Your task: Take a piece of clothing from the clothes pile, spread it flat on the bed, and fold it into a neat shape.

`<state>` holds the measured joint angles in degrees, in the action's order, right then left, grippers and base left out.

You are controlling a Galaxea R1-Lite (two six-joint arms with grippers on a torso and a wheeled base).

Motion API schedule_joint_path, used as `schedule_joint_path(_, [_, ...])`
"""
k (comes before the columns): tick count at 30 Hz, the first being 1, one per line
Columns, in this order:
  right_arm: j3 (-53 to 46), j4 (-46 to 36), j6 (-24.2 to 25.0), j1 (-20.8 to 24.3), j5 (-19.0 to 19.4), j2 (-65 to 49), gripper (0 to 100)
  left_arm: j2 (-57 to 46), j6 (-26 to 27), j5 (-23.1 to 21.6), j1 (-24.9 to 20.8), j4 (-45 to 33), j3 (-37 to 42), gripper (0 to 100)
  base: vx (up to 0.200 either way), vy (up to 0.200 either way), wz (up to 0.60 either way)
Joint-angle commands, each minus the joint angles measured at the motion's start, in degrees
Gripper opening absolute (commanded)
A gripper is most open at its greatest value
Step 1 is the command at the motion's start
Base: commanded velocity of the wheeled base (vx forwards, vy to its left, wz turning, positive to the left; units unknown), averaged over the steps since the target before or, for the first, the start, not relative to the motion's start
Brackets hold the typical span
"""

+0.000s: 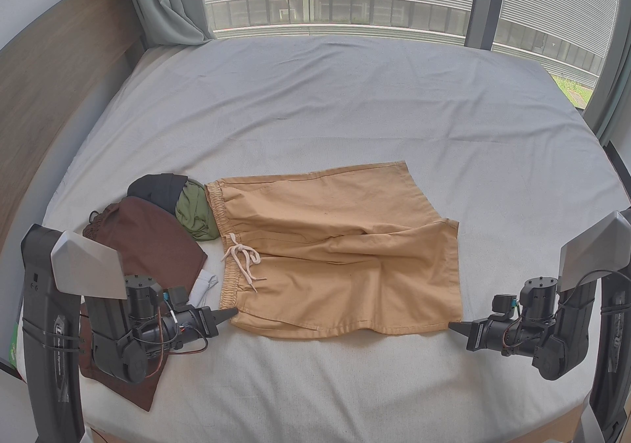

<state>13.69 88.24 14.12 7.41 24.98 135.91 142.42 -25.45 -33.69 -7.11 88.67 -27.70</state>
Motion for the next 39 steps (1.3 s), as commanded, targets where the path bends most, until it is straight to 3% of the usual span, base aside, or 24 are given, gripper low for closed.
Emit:
schedule_joint_path(1, [-0.33,0.01,-0.23,0.23,0.07,-0.39,0,-3.47,-0.21,0.12,0.87,0.10,2.91,0,0.000,0.000,0.00])
schedule_joint_path(15, [-3.23,-0.08,-3.75,0.32,0.07,-1.88,0,-7.77,1.90,-0.85,2.19,0.10,10.82,0,0.000,0.000,0.00])
schedule_joint_path(23, [-6.83,-0.08,-6.47,0.06,0.07,-2.06,0,-7.77,6.73,-4.63,3.33,0.10,15.13,0,0.000,0.000,0.00])
schedule_joint_path(32, [-10.00,-0.17,-11.13,-1.70,0.60,-1.35,0,-7.33,8.58,-5.06,4.65,0.10,16.62,0,0.000,0.000,0.00])
schedule_joint_path(39, [-11.58,-0.17,-11.48,-1.87,0.86,-1.88,0,-6.28,9.99,-5.06,4.91,0.10,16.71,0,0.000,0.000,0.00])
